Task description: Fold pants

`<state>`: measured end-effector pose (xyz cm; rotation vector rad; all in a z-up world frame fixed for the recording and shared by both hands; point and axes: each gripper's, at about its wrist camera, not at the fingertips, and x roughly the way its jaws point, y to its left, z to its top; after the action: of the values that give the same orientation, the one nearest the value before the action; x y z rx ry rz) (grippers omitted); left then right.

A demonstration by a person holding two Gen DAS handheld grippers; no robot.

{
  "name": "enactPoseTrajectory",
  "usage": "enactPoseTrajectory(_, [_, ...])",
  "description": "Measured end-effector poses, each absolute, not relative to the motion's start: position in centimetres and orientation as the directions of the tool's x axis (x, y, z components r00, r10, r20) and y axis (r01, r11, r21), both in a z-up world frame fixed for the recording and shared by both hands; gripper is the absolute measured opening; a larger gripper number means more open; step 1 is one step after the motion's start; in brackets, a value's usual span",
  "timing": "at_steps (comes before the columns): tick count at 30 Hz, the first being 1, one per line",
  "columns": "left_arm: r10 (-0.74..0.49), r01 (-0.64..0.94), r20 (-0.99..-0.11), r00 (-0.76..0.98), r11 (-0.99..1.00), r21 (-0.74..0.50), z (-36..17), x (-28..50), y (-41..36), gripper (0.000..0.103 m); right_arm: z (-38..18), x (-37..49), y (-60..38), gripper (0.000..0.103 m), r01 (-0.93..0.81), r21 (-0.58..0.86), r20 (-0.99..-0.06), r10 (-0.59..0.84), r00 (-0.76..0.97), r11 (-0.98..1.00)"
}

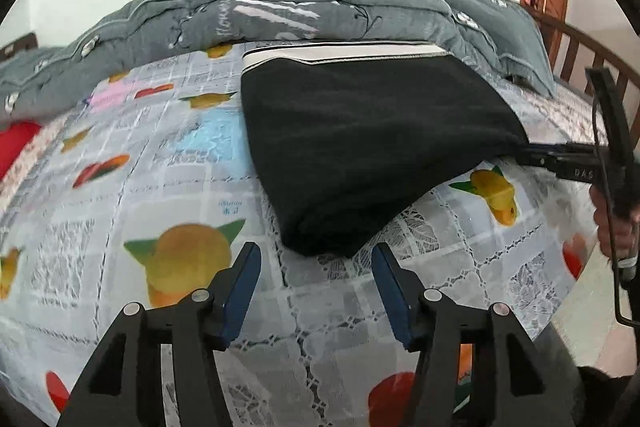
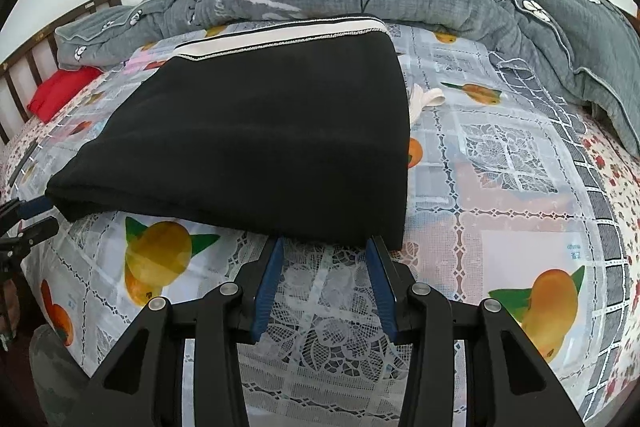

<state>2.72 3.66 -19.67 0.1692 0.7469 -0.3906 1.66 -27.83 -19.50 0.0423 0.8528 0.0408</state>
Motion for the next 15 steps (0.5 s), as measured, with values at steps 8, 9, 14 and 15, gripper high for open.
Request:
enactPoseTrajectory(8, [-0.191, 0.273, -0.632, 0.751, 0.961, 0.034, -18.8, 3.8, 3.0, 0.013, -20.0, 1.3, -28.1, 0.042, -0.004, 0.049, -0.753, 0.04, 0.656, 0.999])
enactPoseTrajectory(9, [-0.175, 0.27, -0.671, 0.721, 0.962, 0.039, -19.8, 4.3, 3.0, 0.013, -20.0, 1.2, -28.1, 0.042, -0.008, 0.048, -0.751, 0.042, 0.659, 0.999])
enactPoseTrajectory(14, [-0.231, 0.31, -0.677, 0.698, 0.951, -0.005, -19.9, 3.0, 3.9, 0.021, -19.2, 0.9, -28.6, 0.042, -0.011, 0.018, -0.759, 0.021, 0.651, 1.0])
enactPoseTrajectory(15, [-0.253, 0.32, -0.679, 0.689, 0.947, -0.029, -19.5, 2.7, 4.4, 0.024, -18.7, 0.6, -29.0, 0.042, -0.013, 0.027, -0.75, 0.029, 0.661, 1.0])
